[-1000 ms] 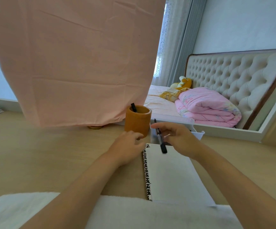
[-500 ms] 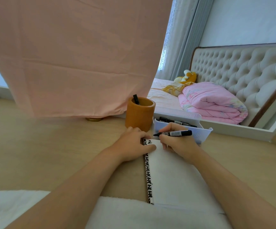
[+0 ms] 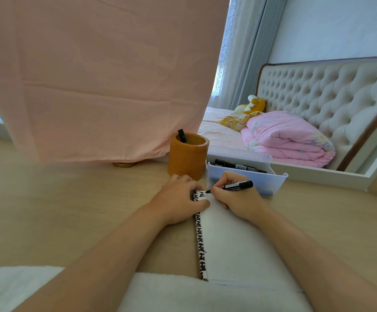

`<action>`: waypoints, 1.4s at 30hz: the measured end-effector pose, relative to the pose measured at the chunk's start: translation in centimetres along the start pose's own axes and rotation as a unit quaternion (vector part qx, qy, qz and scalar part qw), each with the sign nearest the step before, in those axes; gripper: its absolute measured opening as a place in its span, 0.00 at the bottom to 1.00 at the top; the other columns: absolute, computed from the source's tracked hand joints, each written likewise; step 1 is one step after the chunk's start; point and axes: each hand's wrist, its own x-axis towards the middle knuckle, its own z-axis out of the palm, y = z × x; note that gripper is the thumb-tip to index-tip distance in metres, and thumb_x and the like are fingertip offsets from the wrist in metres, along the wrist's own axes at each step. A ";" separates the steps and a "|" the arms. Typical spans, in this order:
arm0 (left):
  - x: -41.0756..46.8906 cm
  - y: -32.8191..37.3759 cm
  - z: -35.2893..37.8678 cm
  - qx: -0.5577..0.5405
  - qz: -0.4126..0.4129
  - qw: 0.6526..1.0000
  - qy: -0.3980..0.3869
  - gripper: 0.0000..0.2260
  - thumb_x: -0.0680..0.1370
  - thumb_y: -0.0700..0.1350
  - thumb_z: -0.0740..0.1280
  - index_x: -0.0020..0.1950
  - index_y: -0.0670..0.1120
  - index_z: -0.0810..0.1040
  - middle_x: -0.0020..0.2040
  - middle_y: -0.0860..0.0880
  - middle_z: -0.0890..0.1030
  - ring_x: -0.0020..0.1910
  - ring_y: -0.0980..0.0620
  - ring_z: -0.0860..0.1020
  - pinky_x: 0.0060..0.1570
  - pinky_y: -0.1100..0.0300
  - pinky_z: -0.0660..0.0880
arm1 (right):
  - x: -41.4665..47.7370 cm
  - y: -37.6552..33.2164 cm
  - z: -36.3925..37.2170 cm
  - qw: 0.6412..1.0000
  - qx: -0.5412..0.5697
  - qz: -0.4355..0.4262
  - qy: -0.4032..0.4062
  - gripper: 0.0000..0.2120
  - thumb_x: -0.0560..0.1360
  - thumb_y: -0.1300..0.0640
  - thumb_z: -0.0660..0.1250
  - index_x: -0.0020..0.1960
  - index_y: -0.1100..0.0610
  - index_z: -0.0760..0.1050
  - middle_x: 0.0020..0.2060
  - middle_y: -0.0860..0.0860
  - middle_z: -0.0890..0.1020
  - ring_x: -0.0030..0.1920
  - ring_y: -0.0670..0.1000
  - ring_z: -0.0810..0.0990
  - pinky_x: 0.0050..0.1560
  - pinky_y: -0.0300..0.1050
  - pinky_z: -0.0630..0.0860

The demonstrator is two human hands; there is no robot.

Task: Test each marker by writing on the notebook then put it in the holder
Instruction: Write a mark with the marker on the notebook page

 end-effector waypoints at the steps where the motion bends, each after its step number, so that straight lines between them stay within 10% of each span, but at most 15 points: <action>1: 0.0 0.0 0.0 -0.001 -0.002 1.000 -0.001 0.22 0.75 0.61 0.66 0.67 0.57 0.74 0.63 0.55 0.73 0.65 0.55 0.64 0.61 0.58 0.65 | 0.0 0.1 0.0 1.000 -0.003 0.000 0.000 0.06 0.75 0.60 0.70 0.40 0.57 0.76 0.25 0.48 0.78 0.27 0.47 0.75 0.31 0.40 0.73; 42: -0.1 0.4 0.0 -0.008 -0.024 1.000 -0.010 0.23 0.74 0.62 0.67 0.67 0.57 0.74 0.63 0.55 0.71 0.65 0.55 0.63 0.61 0.58 0.65 | 0.3 0.8 -0.1 0.999 -0.033 -0.041 -0.010 0.07 0.73 0.61 0.72 0.38 0.58 0.77 0.36 0.53 0.82 0.34 0.44 0.77 0.35 0.38 0.75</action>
